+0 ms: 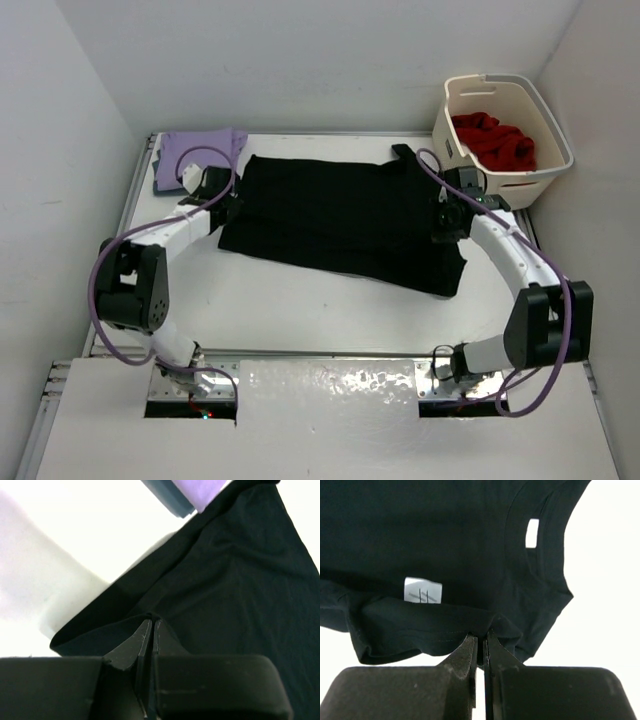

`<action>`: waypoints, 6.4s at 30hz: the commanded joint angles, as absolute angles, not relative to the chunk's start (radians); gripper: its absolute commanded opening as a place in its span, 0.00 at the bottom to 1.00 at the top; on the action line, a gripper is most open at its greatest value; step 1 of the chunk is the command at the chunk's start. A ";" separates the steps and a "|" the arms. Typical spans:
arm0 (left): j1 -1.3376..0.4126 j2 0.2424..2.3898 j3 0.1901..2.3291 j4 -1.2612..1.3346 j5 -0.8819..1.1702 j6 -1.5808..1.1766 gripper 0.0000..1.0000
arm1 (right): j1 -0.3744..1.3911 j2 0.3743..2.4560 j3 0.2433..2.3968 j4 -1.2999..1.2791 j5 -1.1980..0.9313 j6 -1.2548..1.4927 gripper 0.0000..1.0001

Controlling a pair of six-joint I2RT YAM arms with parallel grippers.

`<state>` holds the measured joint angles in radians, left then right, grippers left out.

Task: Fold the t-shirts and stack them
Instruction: Fold the flattened tshirt in 1/3 of the way

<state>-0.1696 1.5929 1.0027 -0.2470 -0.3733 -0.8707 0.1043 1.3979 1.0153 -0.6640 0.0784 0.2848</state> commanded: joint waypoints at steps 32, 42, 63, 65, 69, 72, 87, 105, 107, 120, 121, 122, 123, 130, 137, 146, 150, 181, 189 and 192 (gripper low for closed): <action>-0.130 1.846 1.215 -0.307 -0.491 -0.887 0.69 | 0.041 2.016 1.591 -0.623 0.055 -0.058 0.32; -0.152 1.655 1.132 -0.247 -0.419 -0.801 0.99 | 0.121 1.764 1.346 -0.496 -0.066 0.083 0.99; -0.181 1.500 0.910 -0.213 -0.390 -0.741 1.00 | 0.242 1.894 1.123 -0.072 -0.224 0.382 0.99; -0.181 1.500 0.910 -0.218 -0.396 -0.738 1.00 | 0.250 1.933 1.159 -0.046 -0.198 0.367 0.99; -0.181 1.494 0.911 -0.219 -0.396 -0.732 1.00 | 0.265 2.014 1.308 -0.023 -0.101 0.312 0.99; -0.181 1.493 0.913 -0.215 -0.393 -0.727 1.00 | 0.271 2.068 1.432 -0.041 -0.091 0.262 0.99; -0.255 1.574 0.940 -0.094 -0.276 -0.675 1.00 | 0.258 1.676 1.067 -0.225 0.159 0.258 0.99; -0.255 1.786 0.920 -0.048 -0.233 -0.646 1.00 | 0.045 1.388 0.749 -0.348 0.068 0.291 0.99; -0.255 1.793 0.925 -0.041 -0.222 -0.643 1.00 | 0.035 1.431 0.759 -0.322 0.031 0.298 0.92; -0.253 1.810 0.934 -0.058 -0.244 -0.629 1.00 | 0.034 1.531 0.796 -0.290 0.120 0.278 0.38; -0.253 1.813 0.936 -0.058 -0.244 -0.627 1.00 | 0.035 1.528 0.805 -0.294 0.132 0.276 0.38; -0.253 1.813 0.936 -0.058 -0.244 -0.627 1.00 | 0.034 1.525 0.810 -0.299 0.150 0.275 0.38; -0.253 1.813 0.937 -0.058 -0.242 -0.627 1.00 | 0.034 1.525 0.814 -0.301 0.149 0.270 0.40; -0.253 1.819 0.937 -0.064 -0.247 -0.618 1.00 | 0.014 1.542 0.822 -0.272 0.098 0.291 0.44; -0.253 1.829 0.943 -0.072 -0.253 -0.620 1.00 | 0.003 1.566 0.825 -0.258 0.100 0.292 0.09; -0.245 1.835 0.934 -0.084 -0.282 -0.615 1.00 | 0.003 1.592 0.975 -0.357 0.184 0.125 0.00; -0.236 1.838 0.930 -0.090 -0.291 -0.615 1.00 | 0.003 1.644 1.040 -0.443 0.189 0.066 0.00; -0.230 1.775 0.902 -0.083 -0.261 -0.620 1.00 | 0.063 1.551 0.891 -0.203 -0.262 0.280 0.99; -0.230 1.741 0.827 -0.074 -0.247 -0.641 1.00 | 0.060 1.749 0.865 -0.120 -0.206 0.350 0.99; -0.232 1.700 0.781 -0.090 -0.244 -0.653 1.00 | 0.063 1.715 0.799 -0.120 -0.192 0.368 0.99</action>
